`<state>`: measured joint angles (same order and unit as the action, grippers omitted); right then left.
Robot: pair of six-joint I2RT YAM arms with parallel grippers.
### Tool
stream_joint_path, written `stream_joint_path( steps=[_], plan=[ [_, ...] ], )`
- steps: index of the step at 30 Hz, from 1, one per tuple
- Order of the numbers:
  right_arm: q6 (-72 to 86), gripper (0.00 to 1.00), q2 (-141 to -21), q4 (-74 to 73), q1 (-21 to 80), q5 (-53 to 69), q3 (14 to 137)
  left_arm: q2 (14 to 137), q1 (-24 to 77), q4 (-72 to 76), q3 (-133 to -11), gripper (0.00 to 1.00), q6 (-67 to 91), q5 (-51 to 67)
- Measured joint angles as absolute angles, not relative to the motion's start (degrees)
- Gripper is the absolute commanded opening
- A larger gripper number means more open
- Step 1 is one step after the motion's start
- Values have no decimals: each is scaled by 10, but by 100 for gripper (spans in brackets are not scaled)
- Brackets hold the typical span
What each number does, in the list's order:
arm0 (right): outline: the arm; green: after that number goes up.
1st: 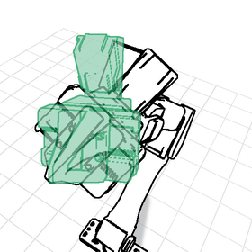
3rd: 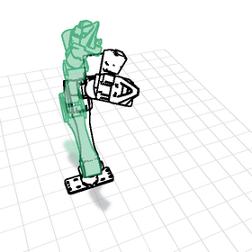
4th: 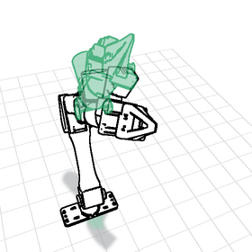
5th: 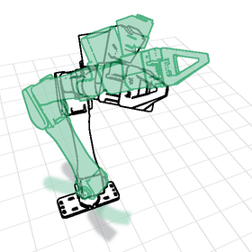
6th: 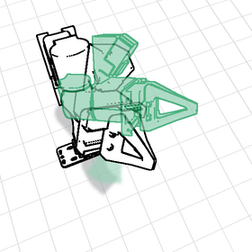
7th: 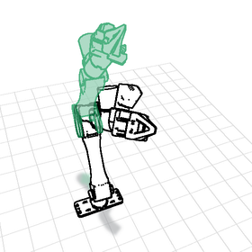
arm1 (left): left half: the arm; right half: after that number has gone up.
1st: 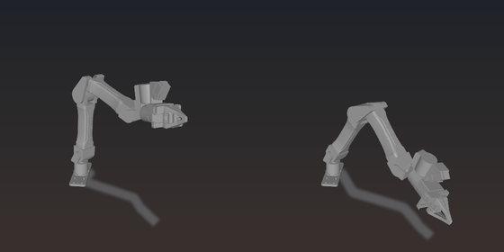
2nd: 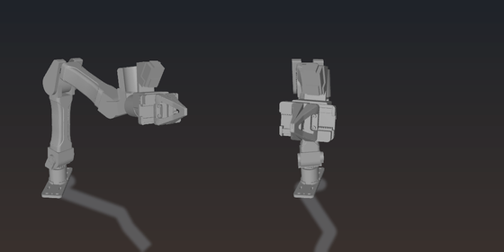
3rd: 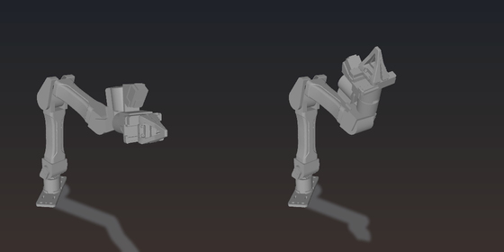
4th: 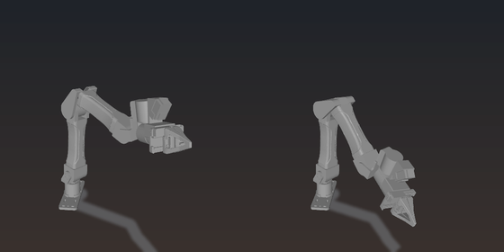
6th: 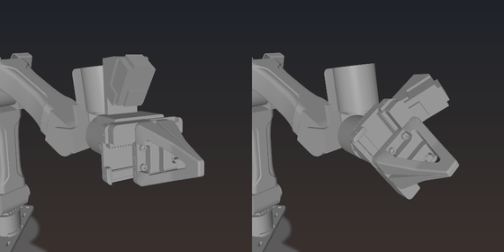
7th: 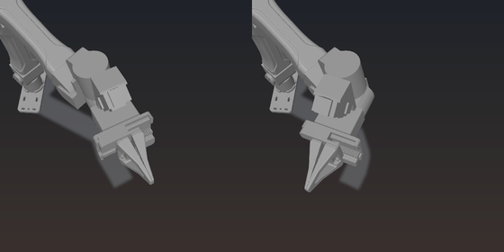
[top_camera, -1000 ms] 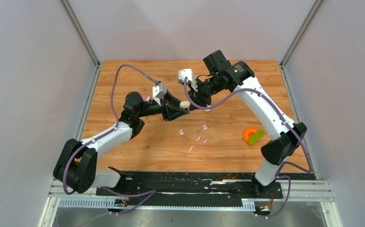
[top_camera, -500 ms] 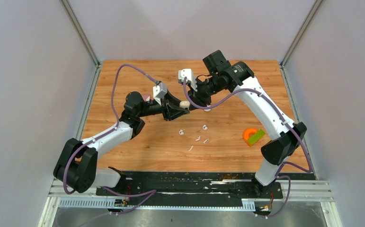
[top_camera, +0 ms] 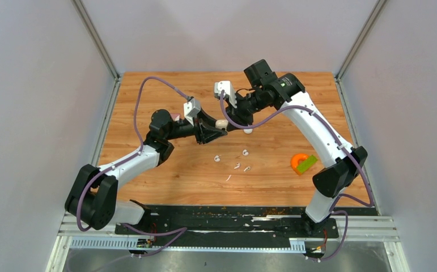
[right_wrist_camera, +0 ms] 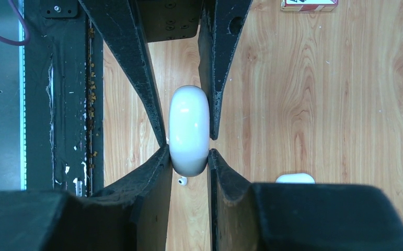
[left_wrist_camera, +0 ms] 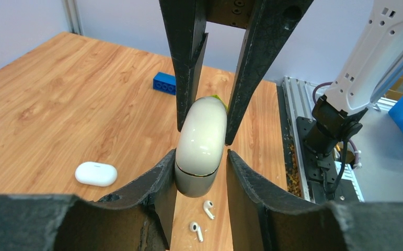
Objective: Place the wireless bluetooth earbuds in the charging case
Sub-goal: Adjust the charging case at the center of the board, then open the charging case at the center of the board.
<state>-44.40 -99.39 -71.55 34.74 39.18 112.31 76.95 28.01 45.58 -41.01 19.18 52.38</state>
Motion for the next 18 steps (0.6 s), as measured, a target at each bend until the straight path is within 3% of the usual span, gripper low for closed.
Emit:
stream_joint_path(
  steps=[14, 18],
  plan=[
    [-442, 8, -994, -715, 343, 400, 1123, 769, 280, 455, -410, 26, 192, 519],
    [-442, 18, -993, -714, 343, 400, 1120, 769, 280, 455, -410, 5, 194, 519]
  ],
)
